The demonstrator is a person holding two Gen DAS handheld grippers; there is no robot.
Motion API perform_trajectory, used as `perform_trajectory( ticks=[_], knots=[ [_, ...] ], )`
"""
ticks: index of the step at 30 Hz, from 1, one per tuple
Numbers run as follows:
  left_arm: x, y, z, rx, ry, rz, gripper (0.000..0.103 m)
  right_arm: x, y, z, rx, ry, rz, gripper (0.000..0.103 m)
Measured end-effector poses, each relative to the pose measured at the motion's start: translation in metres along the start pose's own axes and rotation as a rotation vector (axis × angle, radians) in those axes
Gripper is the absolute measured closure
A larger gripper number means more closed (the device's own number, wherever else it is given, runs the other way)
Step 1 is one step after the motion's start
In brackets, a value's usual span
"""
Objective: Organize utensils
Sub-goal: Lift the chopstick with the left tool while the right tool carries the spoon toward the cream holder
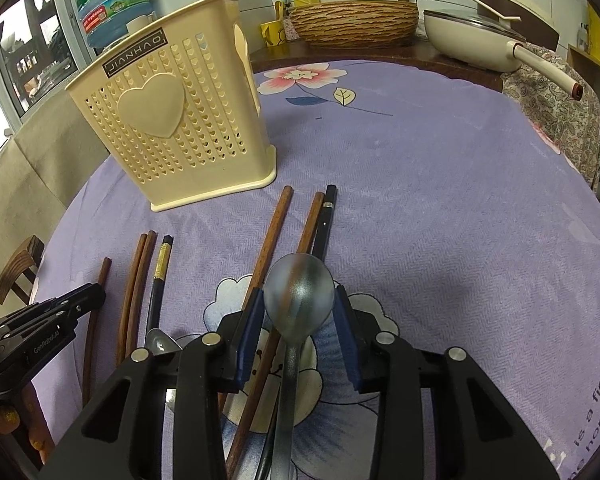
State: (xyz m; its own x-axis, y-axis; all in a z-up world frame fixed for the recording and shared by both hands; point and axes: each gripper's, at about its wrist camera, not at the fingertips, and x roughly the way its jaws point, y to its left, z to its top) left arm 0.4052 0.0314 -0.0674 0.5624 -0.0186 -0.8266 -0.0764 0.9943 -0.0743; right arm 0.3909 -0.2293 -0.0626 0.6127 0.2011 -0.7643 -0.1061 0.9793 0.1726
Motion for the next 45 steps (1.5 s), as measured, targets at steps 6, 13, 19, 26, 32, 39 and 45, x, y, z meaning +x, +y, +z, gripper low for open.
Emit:
perform_trajectory(
  ticks=[6, 13, 19, 26, 32, 39, 45],
  knots=[
    [-0.022, 0.0, 0.007, -0.004, -0.055, -0.043, 0.095, -0.017, 0.002, 0.004, -0.017, -0.035, 0.012, 0.068],
    [-0.08, -0.004, 0.019, 0.03, -0.177, -0.096, 0.096, -0.056, 0.003, 0.012, -0.053, -0.104, 0.032, 0.068],
    [-0.129, -0.003, 0.023, 0.039, -0.264, -0.137, 0.096, -0.093, 0.005, 0.018, -0.105, -0.159, 0.041, 0.068],
    [-0.163, -0.001, 0.028, 0.051, -0.325, -0.158, 0.096, -0.119, 0.007, 0.022, -0.139, -0.195, 0.056, 0.068],
    [-0.172, 0.001, 0.03, 0.052, -0.35, -0.159, 0.096, -0.122, 0.01, 0.022, -0.154, -0.19, 0.062, 0.093],
    [-0.166, 0.003, 0.031, 0.044, -0.348, -0.146, 0.096, -0.104, 0.007, 0.021, -0.141, -0.178, 0.059, 0.096],
    [-0.166, 0.006, 0.031, 0.035, -0.348, -0.149, 0.096, -0.077, 0.013, 0.029, -0.171, -0.15, 0.089, 0.061]
  ],
)
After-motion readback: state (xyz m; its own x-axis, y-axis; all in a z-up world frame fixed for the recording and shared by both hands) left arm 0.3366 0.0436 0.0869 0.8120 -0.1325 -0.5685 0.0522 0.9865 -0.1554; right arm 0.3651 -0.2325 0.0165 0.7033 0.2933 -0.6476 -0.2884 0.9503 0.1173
